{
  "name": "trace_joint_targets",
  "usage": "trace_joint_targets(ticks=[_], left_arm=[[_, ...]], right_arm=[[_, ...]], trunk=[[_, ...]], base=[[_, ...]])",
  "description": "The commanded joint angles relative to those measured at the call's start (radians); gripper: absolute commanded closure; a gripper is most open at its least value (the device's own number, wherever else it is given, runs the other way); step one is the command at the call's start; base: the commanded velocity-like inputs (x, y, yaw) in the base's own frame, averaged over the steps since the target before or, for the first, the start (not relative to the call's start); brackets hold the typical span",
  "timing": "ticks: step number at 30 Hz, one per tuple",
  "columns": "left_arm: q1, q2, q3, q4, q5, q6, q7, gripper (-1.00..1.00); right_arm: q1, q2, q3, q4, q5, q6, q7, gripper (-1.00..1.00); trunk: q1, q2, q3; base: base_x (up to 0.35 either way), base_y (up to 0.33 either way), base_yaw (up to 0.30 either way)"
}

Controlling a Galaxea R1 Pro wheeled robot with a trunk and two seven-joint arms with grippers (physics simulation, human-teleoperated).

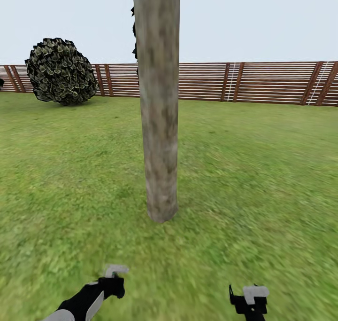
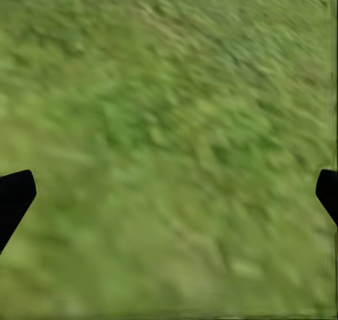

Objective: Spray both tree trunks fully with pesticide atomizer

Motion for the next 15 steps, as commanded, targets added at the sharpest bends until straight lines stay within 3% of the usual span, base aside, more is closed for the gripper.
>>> trace_joint_targets(ticks=[1,2,5,8,15], left_arm=[[-0.003,-0.007,-0.001,-0.006,-0.001,0.051,-0.001,1.0],[-0.016,-0.013,-0.001,-0.021,-0.002,0.111,-0.001,1.0],[-0.059,-0.02,0.0,-0.06,-0.001,0.217,-0.001,1.0],[-0.072,-0.027,-0.001,-0.089,-0.003,0.258,-0.002,1.0],[-0.074,-0.03,-0.002,-0.098,-0.008,0.267,-0.002,1.0]], right_arm=[[-0.001,0.0,-0.031,0.0,0.011,-0.002,-0.005,-1.0],[0.0,0.0,-0.076,-0.002,0.012,-0.002,-0.005,-1.0],[0.0,-0.001,-0.157,-0.003,0.014,-0.002,-0.005,-1.0],[0.0,-0.002,-0.177,-0.003,0.015,-0.002,-0.004,-1.0],[0.0,0.0,-0.182,-0.001,0.016,-0.002,-0.004,-1.0]], trunk=[[0.0,0.0,-0.001],[0.0,0.0,-0.001],[0.0,0.0,-0.001],[0.0,0.0,-0.001],[0.0,0.0,-0.001]], base=[[0.0,0.0,0.0],[0.0,0.0,0.0],[0.0,0.0,0.0],[0.043,-0.002,0.0],[0.238,-0.124,-0.03]])
